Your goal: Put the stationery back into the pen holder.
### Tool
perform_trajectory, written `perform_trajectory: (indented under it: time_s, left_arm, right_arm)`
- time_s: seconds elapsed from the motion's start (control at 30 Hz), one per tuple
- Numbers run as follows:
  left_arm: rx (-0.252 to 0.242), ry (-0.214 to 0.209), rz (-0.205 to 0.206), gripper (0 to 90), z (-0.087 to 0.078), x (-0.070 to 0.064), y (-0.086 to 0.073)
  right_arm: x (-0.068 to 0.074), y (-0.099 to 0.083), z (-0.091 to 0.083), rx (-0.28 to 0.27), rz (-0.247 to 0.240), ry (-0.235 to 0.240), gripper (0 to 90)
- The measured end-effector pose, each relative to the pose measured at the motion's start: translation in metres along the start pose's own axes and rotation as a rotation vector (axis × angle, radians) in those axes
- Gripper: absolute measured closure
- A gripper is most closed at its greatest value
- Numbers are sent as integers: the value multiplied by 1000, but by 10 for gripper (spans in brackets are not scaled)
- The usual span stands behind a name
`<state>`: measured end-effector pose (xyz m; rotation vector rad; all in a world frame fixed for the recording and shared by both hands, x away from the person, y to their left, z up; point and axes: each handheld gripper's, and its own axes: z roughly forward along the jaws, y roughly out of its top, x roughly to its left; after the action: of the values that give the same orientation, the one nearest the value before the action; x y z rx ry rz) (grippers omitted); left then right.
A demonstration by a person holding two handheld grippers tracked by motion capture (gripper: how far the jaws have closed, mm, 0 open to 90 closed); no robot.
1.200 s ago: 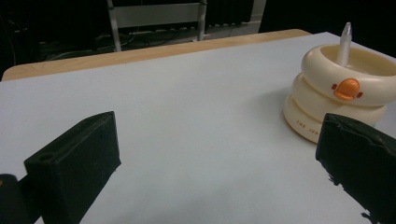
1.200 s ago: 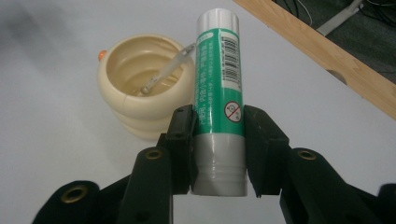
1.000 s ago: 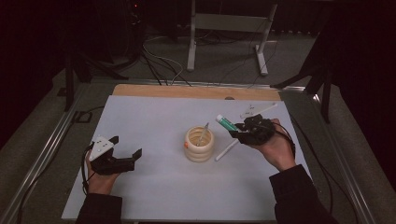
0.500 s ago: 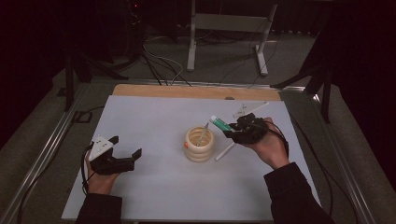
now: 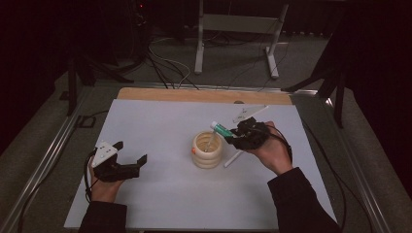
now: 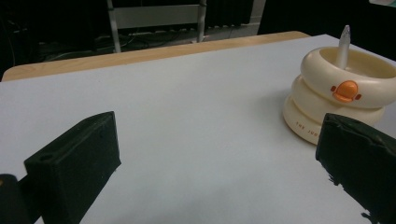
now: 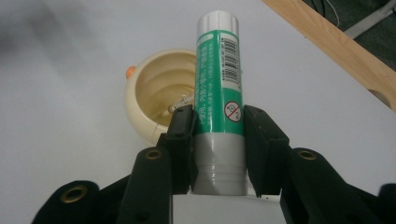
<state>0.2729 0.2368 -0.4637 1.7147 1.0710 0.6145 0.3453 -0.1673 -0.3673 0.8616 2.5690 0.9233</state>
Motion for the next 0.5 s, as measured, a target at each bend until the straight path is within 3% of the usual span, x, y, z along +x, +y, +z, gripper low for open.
perform_trajectory:
  time_s: [0.5]
  left_arm:
    - [-1, -2, -2, 2, 0, 0, 0]
  right_arm:
    - [7, 9, 26, 46, -16, 24, 656]
